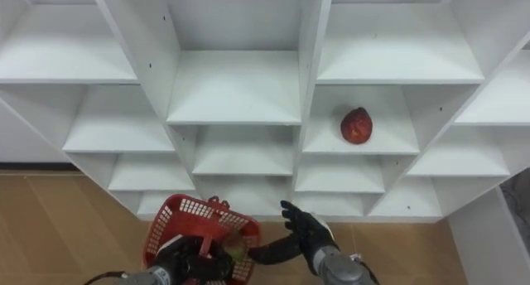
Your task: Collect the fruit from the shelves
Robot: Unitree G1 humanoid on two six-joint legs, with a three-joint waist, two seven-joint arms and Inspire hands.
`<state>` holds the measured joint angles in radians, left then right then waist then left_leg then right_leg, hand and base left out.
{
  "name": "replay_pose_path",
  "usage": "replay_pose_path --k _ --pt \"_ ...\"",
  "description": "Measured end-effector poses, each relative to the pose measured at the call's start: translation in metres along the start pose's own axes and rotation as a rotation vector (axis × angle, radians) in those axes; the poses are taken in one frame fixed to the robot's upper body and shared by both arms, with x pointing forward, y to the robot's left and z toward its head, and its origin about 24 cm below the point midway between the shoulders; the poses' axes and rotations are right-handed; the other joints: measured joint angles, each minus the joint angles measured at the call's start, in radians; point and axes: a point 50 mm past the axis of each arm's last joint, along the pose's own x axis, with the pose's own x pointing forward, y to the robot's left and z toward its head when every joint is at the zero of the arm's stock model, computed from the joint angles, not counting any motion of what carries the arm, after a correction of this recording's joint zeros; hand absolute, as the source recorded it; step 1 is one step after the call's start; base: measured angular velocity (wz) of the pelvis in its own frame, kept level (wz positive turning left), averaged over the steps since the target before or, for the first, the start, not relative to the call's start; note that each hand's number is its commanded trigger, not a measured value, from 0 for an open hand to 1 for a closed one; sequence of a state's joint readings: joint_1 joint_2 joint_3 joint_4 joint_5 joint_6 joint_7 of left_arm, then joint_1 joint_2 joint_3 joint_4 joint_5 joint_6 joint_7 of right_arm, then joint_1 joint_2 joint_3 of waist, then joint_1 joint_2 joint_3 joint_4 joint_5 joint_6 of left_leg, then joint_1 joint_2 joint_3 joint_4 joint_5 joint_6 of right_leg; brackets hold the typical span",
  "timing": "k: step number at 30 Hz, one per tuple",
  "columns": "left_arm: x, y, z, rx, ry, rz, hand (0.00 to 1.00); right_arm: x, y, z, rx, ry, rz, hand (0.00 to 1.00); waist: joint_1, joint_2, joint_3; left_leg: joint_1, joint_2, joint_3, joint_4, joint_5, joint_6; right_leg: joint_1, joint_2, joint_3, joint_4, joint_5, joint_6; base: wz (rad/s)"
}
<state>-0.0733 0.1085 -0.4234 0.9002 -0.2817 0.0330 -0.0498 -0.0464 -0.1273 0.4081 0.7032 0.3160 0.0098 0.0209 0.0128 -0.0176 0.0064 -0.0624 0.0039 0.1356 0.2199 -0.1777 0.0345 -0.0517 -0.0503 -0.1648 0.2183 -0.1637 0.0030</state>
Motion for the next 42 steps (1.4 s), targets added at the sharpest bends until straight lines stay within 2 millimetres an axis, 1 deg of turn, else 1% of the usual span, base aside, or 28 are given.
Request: replay_pose_path --k 1,2,4,7,12,15,17,21,23,24,26,29,33,36,39,41,42 --pt "-0.001 0.001 -0.002 -0.009 0.003 0.006 1.0 -0.001 0.001 0.0 -0.003 -0.006 -0.013 0.0 -0.005 -0.003 -0.0005 0.01 0.0 0.001 -0.005 0.0 0.0 0.008 0.0 0.0 -0.001 -0.001 0.001 0.0" --pt "-0.001 0.003 -0.003 -0.016 0.004 0.014 1.0 -0.002 0.002 -0.001 -0.004 -0.006 -0.025 0.0 -0.007 -0.007 0.0017 0.022 0.0 0.0 -0.011 0.0 0.0 0.018 0.001 -0.001 -0.004 -0.001 0.002 0.0" --pt "-0.001 0.004 -0.003 -0.017 0.005 0.019 1.0 -0.003 0.001 -0.002 -0.005 -0.005 -0.048 0.0 -0.009 -0.01 0.0008 0.032 0.0 0.0 -0.015 0.0 0.0 0.029 0.002 -0.001 -0.01 -0.001 0.002 0.0" --pt "-0.002 0.006 -0.003 -0.034 0.004 0.03 1.0 -0.006 -0.003 0.001 0.009 -0.032 -0.1 0.0 -0.011 -0.009 0.0007 0.038 -0.001 0.001 -0.016 -0.001 0.0 0.037 0.003 -0.002 -0.014 -0.001 0.002 0.0" --pt "-0.001 0.008 -0.002 -0.064 -0.003 0.053 1.0 -0.009 -0.013 0.006 -0.018 -0.065 -0.202 0.0 -0.015 -0.009 0.0006 0.038 -0.001 0.001 -0.017 -0.001 0.0 0.038 0.003 -0.002 -0.014 -0.001 0.002 0.0" --pt "-0.001 0.008 -0.002 -0.07 -0.005 0.054 1.0 -0.012 -0.019 0.016 0.0 -0.109 -0.261 0.0 -0.021 -0.011 0.0015 0.04 -0.001 0.003 -0.017 -0.001 0.0 0.039 0.003 0.001 -0.014 -0.001 0.002 0.0" --pt "-0.002 0.009 0.002 -0.087 -0.025 0.057 1.0 -0.014 -0.022 0.027 0.018 -0.159 -0.291 0.0 -0.03 -0.015 0.0036 0.041 0.0 0.001 -0.017 -0.001 0.0 0.039 0.003 0.001 -0.013 -0.001 0.002 0.0" --pt "-0.003 0.014 0.007 -0.12 -0.051 0.078 1.0 -0.017 -0.031 0.035 0.044 -0.197 -0.344 0.0 -0.033 -0.023 0.006 0.067 0.0 0.002 -0.026 -0.001 0.0 0.054 0.004 0.009 -0.016 -0.002 0.003 -0.05" --pt "-0.007 0.02 0.005 -0.143 -0.066 0.101 1.0 -0.019 -0.036 0.04 0.049 -0.216 -0.377 0.0 -0.029 -0.032 0.002 0.076 0.0 0.004 -0.034 -0.001 0.0 0.057 0.006 0.014 -0.016 -0.002 0.004 -0.12" --pt "-0.008 0.021 0.004 -0.148 -0.069 0.106 1.0 -0.02 -0.038 0.041 0.047 -0.223 -0.386 0.0 -0.03 -0.035 0.0011 0.075 0.0 0.004 -0.035 -0.001 0.0 0.059 0.006 0.015 -0.016 -0.002 0.004 -0.04" --pt "-0.01 0.026 0.001 -0.157 -0.064 0.123 1.0 -0.023 -0.046 0.047 0.046 -0.248 -0.43 0.0 -0.033 -0.048 -0.0003 0.074 0.0 0.003 -0.034 -0.001 0.0 0.06 0.006 0.012 -0.016 -0.002 0.004 0.0" --pt "-0.012 0.031 -0.003 -0.159 -0.055 0.14 1.0 -0.027 -0.054 0.054 0.041 -0.276 -0.475 0.0 -0.033 -0.059 0.0003 0.075 0.0 0.001 -0.034 -0.001 -0.001 0.062 0.006 0.01 -0.016 -0.002 0.004 0.0" --pt "-0.015 0.038 -0.007 -0.147 -0.043 0.154 1.0 -0.032 -0.068 0.056 0.001 -0.282 -0.518 0.0 -0.031 -0.067 0.0032 0.073 0.0 -0.006 -0.031 -0.002 -0.001 0.066 0.005 -0.002 -0.016 -0.002 0.004 0.07" --pt "-0.018 0.039 -0.015 -0.155 -0.021 0.159 1.0 -0.035 -0.078 0.066 0.005 -0.318 -0.556 0.0 -0.032 -0.071 0.0027 0.072 0.0 -0.009 -0.027 -0.002 -0.001 0.066 0.005 -0.003 -0.015 -0.002 0.004 0.0" --pt "-0.02 0.04 -0.018 -0.164 -0.02 0.163 1.0 -0.042 -0.087 0.08 0.021 -0.375 -0.592 0.0 -0.03 -0.085 0.0014 0.072 0.0 -0.013 -0.021 -0.002 -0.002 0.07 0.005 -0.005 -0.015 -0.002 0.003 0.02" --pt "-0.021 0.041 -0.018 -0.159 -0.021 0.165 1.0 -0.044 -0.095 0.089 0.023 -0.399 -0.613 0.0 -0.017 -0.098 -0.0007 0.072 -0.001 -0.016 -0.02 -0.002 -0.002 0.071 0.005 -0.006 -0.015 -0.002 0.003 0.0" --pt "-0.021 0.042 -0.018 -0.157 -0.021 0.166 1.0 -0.044 -0.096 0.091 0.022 -0.405 -0.618 0.0 -0.015 -0.101 -0.0008 0.072 -0.001 -0.016 -0.02 -0.002 -0.002 0.071 0.005 -0.006 -0.015 -0.002 0.003 0.0"
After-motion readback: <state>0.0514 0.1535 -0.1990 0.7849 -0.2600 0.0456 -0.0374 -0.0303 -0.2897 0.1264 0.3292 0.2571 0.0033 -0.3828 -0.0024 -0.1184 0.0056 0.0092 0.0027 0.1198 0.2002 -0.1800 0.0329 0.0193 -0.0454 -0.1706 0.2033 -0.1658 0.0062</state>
